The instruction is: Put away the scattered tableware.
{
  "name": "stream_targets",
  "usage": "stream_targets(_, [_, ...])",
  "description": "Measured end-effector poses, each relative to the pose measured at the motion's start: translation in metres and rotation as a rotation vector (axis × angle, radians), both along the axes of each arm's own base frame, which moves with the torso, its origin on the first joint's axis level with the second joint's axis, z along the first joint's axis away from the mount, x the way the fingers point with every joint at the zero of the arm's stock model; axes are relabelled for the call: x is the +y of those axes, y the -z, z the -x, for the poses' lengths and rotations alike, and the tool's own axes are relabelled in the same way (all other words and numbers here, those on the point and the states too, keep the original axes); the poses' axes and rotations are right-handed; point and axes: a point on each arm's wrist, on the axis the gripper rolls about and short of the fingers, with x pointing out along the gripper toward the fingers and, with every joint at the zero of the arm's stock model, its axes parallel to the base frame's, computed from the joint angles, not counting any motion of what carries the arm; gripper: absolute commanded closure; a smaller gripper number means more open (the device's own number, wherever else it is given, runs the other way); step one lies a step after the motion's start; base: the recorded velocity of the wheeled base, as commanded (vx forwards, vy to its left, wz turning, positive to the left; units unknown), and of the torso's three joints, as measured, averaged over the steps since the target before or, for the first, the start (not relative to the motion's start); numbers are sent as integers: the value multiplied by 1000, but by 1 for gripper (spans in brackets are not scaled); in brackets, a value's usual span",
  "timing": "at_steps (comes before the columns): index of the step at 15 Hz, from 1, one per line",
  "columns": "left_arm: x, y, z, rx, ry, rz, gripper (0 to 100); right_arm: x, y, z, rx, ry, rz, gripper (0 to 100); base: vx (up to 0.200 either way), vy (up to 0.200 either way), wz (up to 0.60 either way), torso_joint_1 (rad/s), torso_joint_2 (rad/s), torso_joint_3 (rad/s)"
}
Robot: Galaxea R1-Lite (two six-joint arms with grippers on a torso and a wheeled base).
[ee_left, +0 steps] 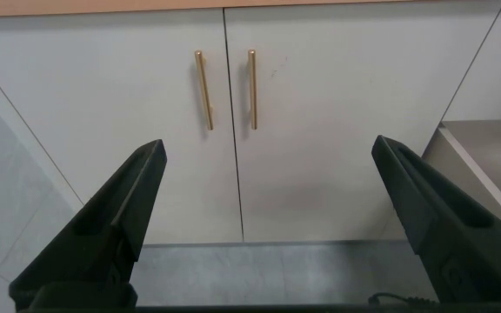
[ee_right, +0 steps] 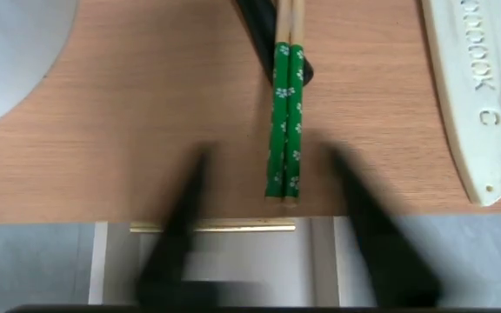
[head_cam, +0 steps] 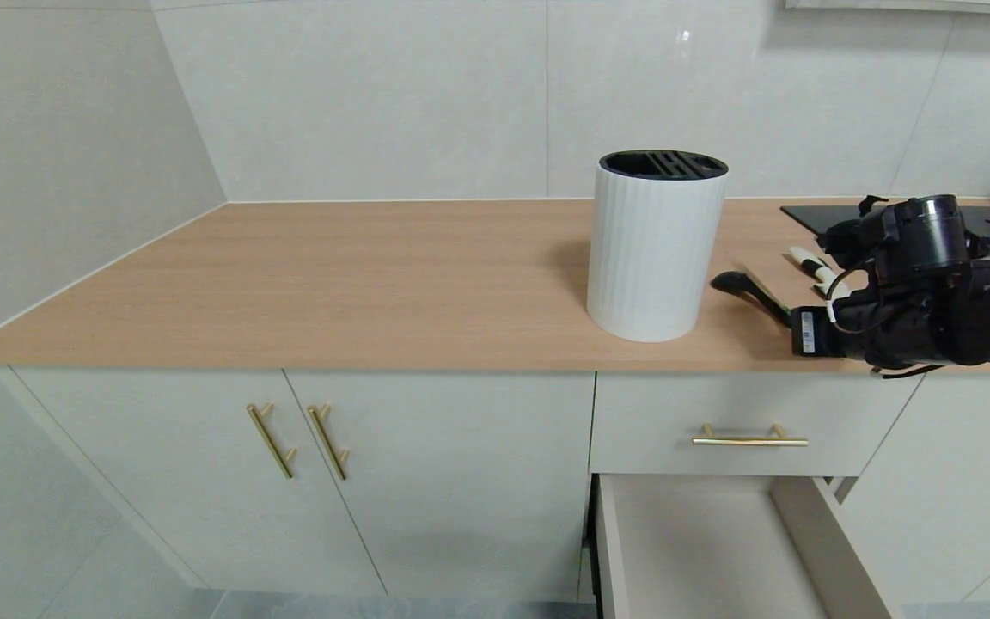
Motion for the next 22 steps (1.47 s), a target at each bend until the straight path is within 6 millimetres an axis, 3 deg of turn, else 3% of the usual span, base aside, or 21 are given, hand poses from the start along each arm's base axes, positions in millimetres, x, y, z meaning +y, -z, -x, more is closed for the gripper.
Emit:
stream_targets(8, [0,0,0,0,0,0,0,-5,-7,2,-26,24,-11,100,0,0,0,0,0,0])
stream_targets(11, [0,0,0,0,0,0,0,-7,-19,14,-54,41,-49,100,0,0,0,0,0,0])
stream_targets(16, [0,0,0,0,0,0,0,-14,-46,85,-48,15,-74,100,0,0,0,0,0,0])
stream_targets(18, [0,0,0,0,0,0,0,-17,-51,121,43,-59,-106,100,0,0,0,0,0,0])
stream_targets(22, [0,0,0,0,0,0,0,-25,-58,176,49,-231,-193,100,0,0,0,0,0,0])
